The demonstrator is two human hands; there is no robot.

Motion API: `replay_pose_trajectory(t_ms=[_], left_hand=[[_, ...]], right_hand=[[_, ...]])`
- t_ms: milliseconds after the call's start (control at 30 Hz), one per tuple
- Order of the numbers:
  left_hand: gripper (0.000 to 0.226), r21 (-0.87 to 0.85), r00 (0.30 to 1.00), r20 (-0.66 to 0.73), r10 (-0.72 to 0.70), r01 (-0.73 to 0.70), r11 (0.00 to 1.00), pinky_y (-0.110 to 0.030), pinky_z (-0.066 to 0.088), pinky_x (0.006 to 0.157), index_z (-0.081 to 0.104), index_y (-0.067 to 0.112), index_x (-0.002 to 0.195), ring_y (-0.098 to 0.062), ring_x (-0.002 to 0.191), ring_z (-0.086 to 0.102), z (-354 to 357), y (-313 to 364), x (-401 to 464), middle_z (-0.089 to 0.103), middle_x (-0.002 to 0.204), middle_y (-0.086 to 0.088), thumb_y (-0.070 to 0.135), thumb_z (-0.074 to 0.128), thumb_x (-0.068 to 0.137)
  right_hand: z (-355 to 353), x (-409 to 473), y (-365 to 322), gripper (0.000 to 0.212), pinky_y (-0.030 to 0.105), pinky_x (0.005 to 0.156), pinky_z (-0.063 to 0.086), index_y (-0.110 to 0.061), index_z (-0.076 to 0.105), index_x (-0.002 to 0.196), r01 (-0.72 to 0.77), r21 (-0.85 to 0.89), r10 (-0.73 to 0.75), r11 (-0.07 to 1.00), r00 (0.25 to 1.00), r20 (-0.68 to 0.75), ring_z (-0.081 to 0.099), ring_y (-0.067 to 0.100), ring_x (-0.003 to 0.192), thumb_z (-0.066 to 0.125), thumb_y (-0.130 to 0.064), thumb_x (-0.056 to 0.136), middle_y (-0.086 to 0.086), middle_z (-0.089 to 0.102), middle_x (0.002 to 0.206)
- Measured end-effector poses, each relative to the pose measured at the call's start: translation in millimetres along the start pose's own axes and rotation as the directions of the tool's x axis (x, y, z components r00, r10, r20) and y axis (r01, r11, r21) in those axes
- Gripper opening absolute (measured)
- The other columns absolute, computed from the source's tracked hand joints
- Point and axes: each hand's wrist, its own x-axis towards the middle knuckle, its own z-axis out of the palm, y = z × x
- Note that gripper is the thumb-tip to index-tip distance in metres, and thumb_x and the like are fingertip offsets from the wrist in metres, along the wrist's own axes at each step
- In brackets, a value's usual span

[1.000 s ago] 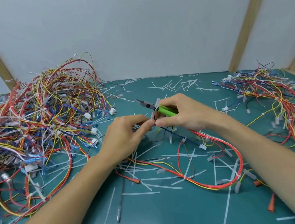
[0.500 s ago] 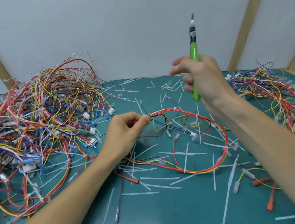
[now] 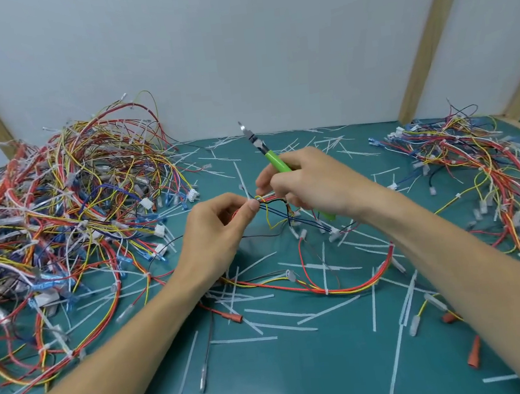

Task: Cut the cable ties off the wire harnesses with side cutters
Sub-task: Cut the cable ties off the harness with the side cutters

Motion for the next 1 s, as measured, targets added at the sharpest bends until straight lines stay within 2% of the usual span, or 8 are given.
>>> replay_pose_trajectory(t_ms=[100, 167, 233, 333, 600, 700, 800, 1000], left_hand=[[0.018, 0.015, 1.000, -0.017, 0.025, -0.025, 1.000, -0.030, 0.028, 0.053, 0.073, 0.017, 0.081, -0.012, 0.055, 0.035, 0, 2, -1, 0.045, 0.058, -0.001, 0.028, 0.068, 0.095], [0.019, 0.006, 0.999, -0.026, 0.023, -0.023, 1.000, -0.027, 0.029, 0.053, 0.073, 0.014, 0.082, -0.010, 0.055, 0.035, -1, 3, -1, 0.045, 0.058, 0.002, 0.026, 0.069, 0.095], [0.019, -0.003, 0.999, -0.031, 0.018, -0.018, 1.000, -0.025, 0.028, 0.052, 0.073, 0.012, 0.082, -0.009, 0.054, 0.035, -2, 2, 0, 0.045, 0.058, 0.003, 0.026, 0.069, 0.095], [0.017, 0.014, 0.999, -0.031, 0.026, -0.026, 1.000, -0.022, 0.027, 0.051, 0.074, 0.013, 0.083, -0.007, 0.053, 0.034, -2, 2, 0, 0.046, 0.057, 0.005, 0.025, 0.069, 0.095], [0.011, 0.078, 0.999, 0.039, 0.031, -0.034, 0.996, -0.029, 0.037, 0.061, 0.072, 0.013, 0.092, -0.011, 0.063, 0.046, 0, -3, 1, 0.062, 0.070, -0.007, 0.023, 0.068, 0.095], [0.006, 0.141, 0.996, 0.011, 0.085, -0.086, 0.986, -0.028, 0.040, 0.066, 0.069, 0.012, 0.092, -0.011, 0.068, 0.050, 1, -4, 1, 0.060, 0.074, 0.005, 0.017, 0.068, 0.095], [0.006, 0.206, 0.984, -0.030, 0.177, -0.167, 0.964, -0.024, 0.040, 0.071, 0.070, 0.009, 0.091, -0.009, 0.074, 0.053, 0, -3, 1, 0.058, 0.080, 0.005, 0.014, 0.069, 0.094], [0.007, 0.141, 0.989, -0.054, 0.136, -0.127, 0.982, -0.015, 0.037, 0.064, 0.069, 0.015, 0.090, -0.003, 0.066, 0.053, -2, -3, 2, 0.061, 0.073, 0.013, 0.020, 0.068, 0.095]], right_hand=[[1, -1, 5, 0.034, 0.028, 0.061, 0.041, -0.013, 0.074, 0.099, -0.046, -0.078, 0.050, 0.996, 0.998, 0.046, 0.051, 0.013, 0.060, 0.061, -0.031, 0.073, 0.006, 0.067, 0.080], [4, -2, 5, 0.021, 0.023, 0.057, 0.041, -0.015, 0.073, 0.100, 0.011, 0.043, -0.010, 0.999, 1.000, -0.021, 0.051, 0.011, 0.059, 0.060, -0.013, 0.084, 0.005, 0.076, 0.096], [4, -3, 3, 0.027, 0.021, 0.054, 0.039, -0.012, 0.071, 0.101, 0.049, 0.233, -0.046, 0.971, 0.999, -0.018, 0.050, 0.014, 0.062, 0.054, -0.002, 0.082, 0.002, 0.078, 0.103], [7, -4, 3, 0.034, 0.020, 0.052, 0.040, -0.012, 0.072, 0.102, 0.037, 0.196, -0.050, 0.980, 0.997, 0.059, 0.055, 0.016, 0.069, 0.055, -0.013, 0.073, 0.004, 0.078, 0.106], [3, 2, 6, 0.022, 0.019, 0.047, 0.044, -0.015, 0.074, 0.096, -0.013, 0.050, 0.010, 0.999, 0.998, 0.059, 0.055, 0.010, 0.050, 0.056, -0.008, 0.085, 0.000, 0.077, 0.096], [7, 4, 11, 0.033, 0.024, 0.046, 0.044, -0.003, 0.072, 0.102, -0.103, 0.094, 0.098, 0.990, 0.994, 0.058, 0.058, 0.013, 0.051, 0.060, -0.021, 0.078, 0.001, 0.069, 0.079], [14, 4, 19, 0.029, 0.026, 0.048, 0.044, 0.007, 0.069, 0.103, -0.208, 0.176, 0.186, 0.962, 0.974, 0.132, 0.056, 0.017, 0.053, 0.057, -0.010, 0.082, 0.019, 0.074, 0.106], [7, 3, 17, 0.022, 0.027, 0.053, 0.047, -0.002, 0.070, 0.104, -0.250, 0.313, 0.165, 0.916, 0.947, 0.275, 0.060, 0.016, 0.059, 0.054, -0.002, 0.088, 0.006, 0.073, 0.098]])
